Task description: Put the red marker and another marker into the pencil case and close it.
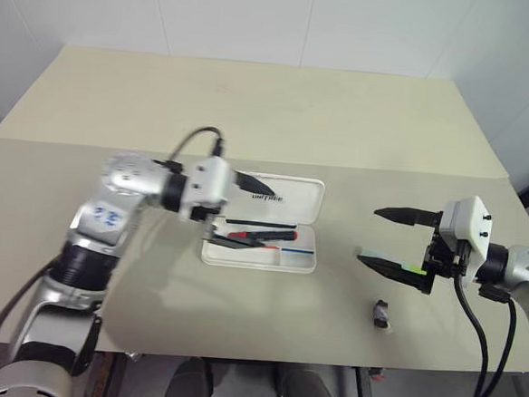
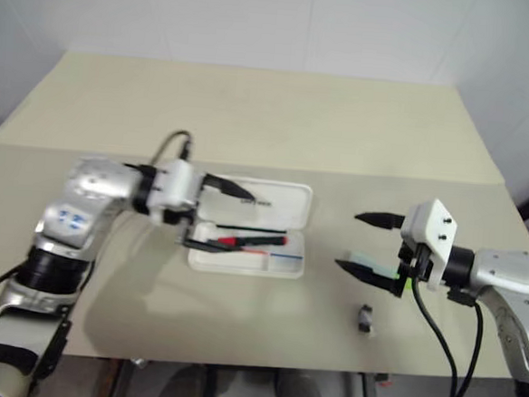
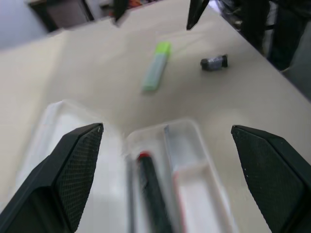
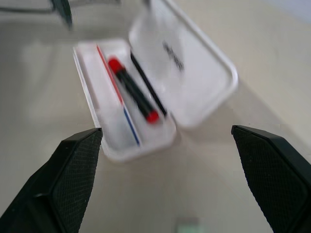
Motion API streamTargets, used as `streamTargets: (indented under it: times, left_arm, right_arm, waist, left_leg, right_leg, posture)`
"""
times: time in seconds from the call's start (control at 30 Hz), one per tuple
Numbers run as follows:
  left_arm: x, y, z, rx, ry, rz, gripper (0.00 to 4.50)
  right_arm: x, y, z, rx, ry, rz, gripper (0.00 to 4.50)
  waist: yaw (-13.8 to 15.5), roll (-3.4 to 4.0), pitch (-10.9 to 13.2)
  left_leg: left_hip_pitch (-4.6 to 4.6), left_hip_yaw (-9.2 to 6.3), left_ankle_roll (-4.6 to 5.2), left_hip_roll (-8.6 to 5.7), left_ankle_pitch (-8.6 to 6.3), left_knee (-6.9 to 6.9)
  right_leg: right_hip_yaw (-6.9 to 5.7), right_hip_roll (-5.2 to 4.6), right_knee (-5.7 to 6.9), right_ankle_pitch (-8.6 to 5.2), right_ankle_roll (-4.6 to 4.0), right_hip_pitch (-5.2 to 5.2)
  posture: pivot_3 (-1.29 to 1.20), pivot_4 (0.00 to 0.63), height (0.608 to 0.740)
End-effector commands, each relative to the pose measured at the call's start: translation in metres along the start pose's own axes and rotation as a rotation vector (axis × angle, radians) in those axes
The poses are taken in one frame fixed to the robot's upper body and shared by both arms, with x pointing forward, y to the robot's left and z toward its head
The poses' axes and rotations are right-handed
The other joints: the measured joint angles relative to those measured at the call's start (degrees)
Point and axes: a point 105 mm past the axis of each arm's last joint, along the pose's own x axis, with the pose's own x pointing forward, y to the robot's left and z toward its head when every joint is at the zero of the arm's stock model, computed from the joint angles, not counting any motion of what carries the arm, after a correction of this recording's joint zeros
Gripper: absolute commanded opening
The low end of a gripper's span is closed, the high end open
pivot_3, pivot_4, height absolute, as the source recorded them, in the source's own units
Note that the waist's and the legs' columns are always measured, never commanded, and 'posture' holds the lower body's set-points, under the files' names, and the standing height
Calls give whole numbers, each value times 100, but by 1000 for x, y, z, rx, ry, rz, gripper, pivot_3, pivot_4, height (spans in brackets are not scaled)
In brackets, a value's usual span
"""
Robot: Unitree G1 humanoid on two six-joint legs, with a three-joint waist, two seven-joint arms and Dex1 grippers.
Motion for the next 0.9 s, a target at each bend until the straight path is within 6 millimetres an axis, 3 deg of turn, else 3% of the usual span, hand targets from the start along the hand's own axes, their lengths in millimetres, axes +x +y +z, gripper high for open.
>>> streamTargets:
  times: [0.03, 0.17, 0.27, 0.47, 0.57, 0.83, 0.9]
  left_arm:
    - [-17, -9, 6, 39, -41, 1, 4485]
    - [-33, -16, 0, 44, -8, 29, 4485]
    - [-46, -17, -5, 36, 11, 76, 4485]
    - [-65, -15, -11, 5, 69, 120, 4485]
    - [-74, -16, -10, -19, 81, 128, 4485]
    - [-75, -18, -7, -20, 65, 132, 4485]
    - [-74, -18, -6, -28, 56, 131, 4500]
  right_arm:
    - [-12, -9, -7, 24, 96, -53, 4500]
    - [-22, -19, -23, 72, 231, -140, 4500]
    - [-20, -11, -24, 51, 256, -77, 4500]
    - [-25, -11, -52, 70, 326, -23, 4500]
    - [-30, -13, -77, 106, 364, -7, 4500]
    - [-22, -26, -114, 120, 408, 35, 4500]
    - [-18, -28, -117, 122, 403, 44, 4110]
  waist:
    - [24, 1, 0]
    - [26, 0, 0]
    - [25, 0, 0]
    - [-4, 1, 0]
    - [-13, 0, 0]
    - [-48, 3, 2]
    - [-75, -1, 0]
  left_leg:
    - [-1, -1, 2, -1, -1, 0]
    - [-2, -1, 9, 1, -5, -2]
    - [-3, 0, 11, 2, -7, -2]
    - [-3, 5, 12, 3, -8, -2]
    - [-2, 9, 14, 4, -8, -3]
    - [1, 17, 20, 8, -12, 0]
    - [10, 17, 20, 9, -12, 3]
  right_leg:
    - [-1, -1, -3, 0, 1, 3]
    - [-3, -3, -12, 0, 0, 4]
    - [-4, -2, -15, 0, 0, 4]
    - [-4, -4, -26, 0, 0, 4]
    - [-4, -4, -31, 1, 1, 4]
    - [-3, -4, -33, 4, 0, 6]
    - [-4, -3, -34, 8, -3, 16]
  posture:
    - [0, 150, 740]
    - [0, 150, 740]
    - [0, 150, 740]
    - [0, 150, 740]
    - [0, 150, 740]
    - [0, 150, 740]
    - [0, 150, 740]
